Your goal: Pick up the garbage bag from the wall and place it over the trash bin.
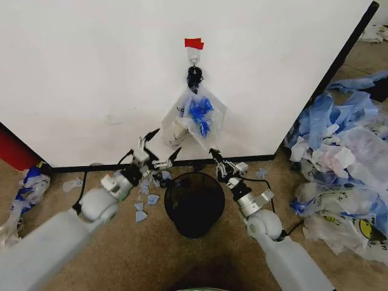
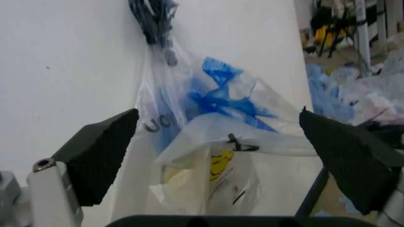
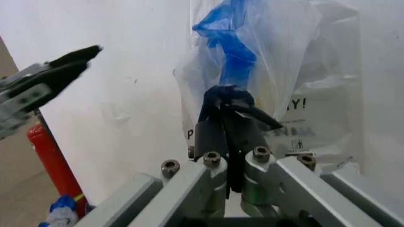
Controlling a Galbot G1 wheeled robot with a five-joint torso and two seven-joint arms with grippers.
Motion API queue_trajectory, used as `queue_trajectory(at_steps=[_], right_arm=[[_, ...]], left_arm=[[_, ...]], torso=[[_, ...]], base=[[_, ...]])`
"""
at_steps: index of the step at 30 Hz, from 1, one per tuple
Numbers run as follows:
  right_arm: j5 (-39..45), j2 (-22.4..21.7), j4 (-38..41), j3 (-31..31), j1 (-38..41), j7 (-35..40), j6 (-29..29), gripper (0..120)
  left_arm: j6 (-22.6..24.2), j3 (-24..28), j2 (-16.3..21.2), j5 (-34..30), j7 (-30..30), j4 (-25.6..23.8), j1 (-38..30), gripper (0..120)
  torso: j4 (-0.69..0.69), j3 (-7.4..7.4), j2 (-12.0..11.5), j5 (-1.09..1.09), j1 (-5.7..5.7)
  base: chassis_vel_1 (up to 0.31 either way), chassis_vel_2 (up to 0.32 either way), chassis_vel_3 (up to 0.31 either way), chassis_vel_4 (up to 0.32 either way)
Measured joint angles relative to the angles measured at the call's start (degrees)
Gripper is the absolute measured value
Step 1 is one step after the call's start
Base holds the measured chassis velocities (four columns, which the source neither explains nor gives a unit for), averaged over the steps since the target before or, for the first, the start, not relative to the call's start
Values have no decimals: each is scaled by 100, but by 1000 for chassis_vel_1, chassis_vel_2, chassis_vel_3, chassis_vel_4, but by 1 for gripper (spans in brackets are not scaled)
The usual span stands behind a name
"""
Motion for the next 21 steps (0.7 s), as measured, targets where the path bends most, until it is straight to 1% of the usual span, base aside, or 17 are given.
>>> queue_trajectory(at_steps=[3, 4, 6, 8, 10, 15, 21], right_arm=[[-11, 21, -21, 18, 2, 0, -3, 0], [-11, 21, -21, 18, 2, 0, -3, 0], [-12, 29, -36, 38, 5, 0, -4, 0], [-12, 29, -43, 62, 4, 0, -5, 0], [-12, 28, -44, 117, -7, 0, -6, 0], [-9, 34, -85, 157, 9, 1, -8, 0], [1, 38, -145, 159, 56, 3, -10, 0]], left_arm=[[235, 355, -82, 77, -211, 81, -326, 100], [235, 355, -82, 77, -211, 81, -326, 100], [445, 552, -140, 133, -368, 76, -460, 100], [577, 723, -201, 184, -476, 89, -575, 100], [673, 973, -332, 236, -572, 203, -790, 100], [713, 1254, -562, 242, -628, 417, -1134, 100], [677, 1474, -662, 103, -571, 510, -1431, 100]], torso=[[1, 0, 0, -4, 0], [1, 0, 0, -4, 0], [2, 0, 0, 1, 0], [3, 0, 0, -1, 0], [0, 0, 0, -2, 0], [0, 0, 0, 0, 0], [0, 0, 0, -1, 0]], base=[[0, 0, 0, 0], [0, 0, 0, 0], [0, 0, 0, 0], [0, 0, 0, 0], [0, 0, 0, 0], [0, 0, 0, 0], [0, 0, 0, 0]])
